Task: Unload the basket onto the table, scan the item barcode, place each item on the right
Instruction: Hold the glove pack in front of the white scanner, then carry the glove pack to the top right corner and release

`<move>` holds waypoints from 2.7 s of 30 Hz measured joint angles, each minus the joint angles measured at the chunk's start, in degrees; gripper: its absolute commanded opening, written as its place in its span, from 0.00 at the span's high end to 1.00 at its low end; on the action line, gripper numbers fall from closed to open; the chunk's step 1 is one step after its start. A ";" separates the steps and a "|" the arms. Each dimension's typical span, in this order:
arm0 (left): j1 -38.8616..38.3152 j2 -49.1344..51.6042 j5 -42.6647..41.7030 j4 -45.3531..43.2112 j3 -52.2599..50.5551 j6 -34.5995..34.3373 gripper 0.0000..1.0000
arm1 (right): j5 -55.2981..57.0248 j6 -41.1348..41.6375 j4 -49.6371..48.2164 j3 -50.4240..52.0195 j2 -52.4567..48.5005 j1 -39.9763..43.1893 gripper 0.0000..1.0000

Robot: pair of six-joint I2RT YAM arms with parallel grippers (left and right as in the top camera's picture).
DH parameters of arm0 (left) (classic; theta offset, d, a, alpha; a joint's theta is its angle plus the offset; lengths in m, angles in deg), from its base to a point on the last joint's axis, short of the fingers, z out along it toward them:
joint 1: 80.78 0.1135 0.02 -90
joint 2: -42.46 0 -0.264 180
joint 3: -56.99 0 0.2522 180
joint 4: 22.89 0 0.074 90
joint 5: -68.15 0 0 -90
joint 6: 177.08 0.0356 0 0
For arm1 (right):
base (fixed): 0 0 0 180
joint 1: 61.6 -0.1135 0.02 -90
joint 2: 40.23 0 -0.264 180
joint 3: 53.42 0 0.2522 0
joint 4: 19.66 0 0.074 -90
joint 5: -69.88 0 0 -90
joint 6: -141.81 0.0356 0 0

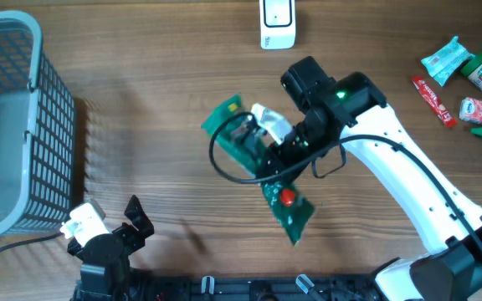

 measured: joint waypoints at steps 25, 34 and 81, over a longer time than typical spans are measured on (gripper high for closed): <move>0.00 0.00 0.00 -0.02 0.00 0.00 0.00 | 31.61 18.10 -28.89 3.98 -8.11 1.44 0.96; 0.00 0.00 0.00 0.00 0.00 0.00 0.00 | 31.95 20.13 -37.22 -4.09 -20.33 7.58 0.96; 0.00 0.00 0.00 0.00 0.00 0.00 0.00 | 39.52 24.59 -23.45 -42.34 -50.36 20.24 0.96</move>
